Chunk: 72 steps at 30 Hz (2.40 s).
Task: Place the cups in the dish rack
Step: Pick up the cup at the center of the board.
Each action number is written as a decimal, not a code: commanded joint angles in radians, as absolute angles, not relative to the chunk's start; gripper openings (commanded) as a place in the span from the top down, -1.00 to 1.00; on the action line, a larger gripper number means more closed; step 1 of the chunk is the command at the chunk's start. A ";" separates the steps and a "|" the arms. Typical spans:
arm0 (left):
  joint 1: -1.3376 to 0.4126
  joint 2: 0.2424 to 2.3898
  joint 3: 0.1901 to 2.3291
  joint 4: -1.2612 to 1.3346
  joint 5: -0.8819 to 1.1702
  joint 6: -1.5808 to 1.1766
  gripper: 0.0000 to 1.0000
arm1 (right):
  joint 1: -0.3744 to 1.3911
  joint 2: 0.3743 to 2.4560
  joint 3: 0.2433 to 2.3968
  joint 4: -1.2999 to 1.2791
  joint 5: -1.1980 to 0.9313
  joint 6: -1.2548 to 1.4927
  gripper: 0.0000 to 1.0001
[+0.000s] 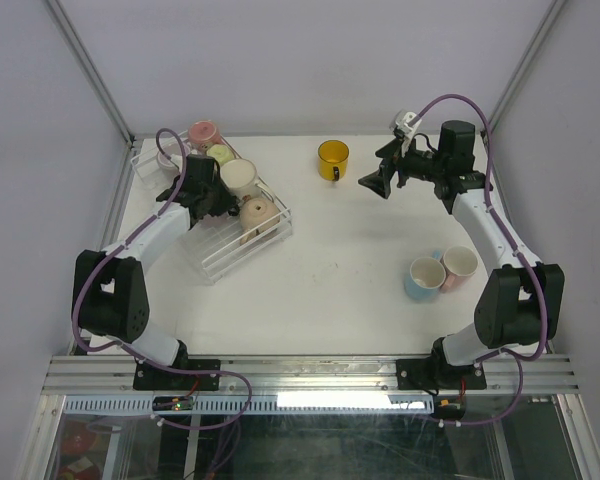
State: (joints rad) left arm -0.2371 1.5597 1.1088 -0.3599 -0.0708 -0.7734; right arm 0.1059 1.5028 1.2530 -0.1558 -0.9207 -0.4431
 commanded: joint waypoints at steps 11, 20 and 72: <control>-0.246 1.434 1.097 -0.280 -0.069 -0.751 0.51 | 0.119 1.489 1.278 -0.154 -0.933 -0.453 -0.89; -0.245 1.218 1.044 -0.273 -0.139 -0.609 0.23 | 0.161 1.576 1.389 -0.214 -0.960 -0.351 -0.89; -0.225 0.935 0.853 0.018 -0.166 -0.755 -0.98 | 0.294 2.440 2.273 -0.390 -0.043 0.104 -0.20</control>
State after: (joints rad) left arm -0.2340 0.9428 0.8368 -0.0216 -0.1806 -0.7303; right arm 0.2867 2.4329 2.2124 -0.4629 -0.0769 0.1101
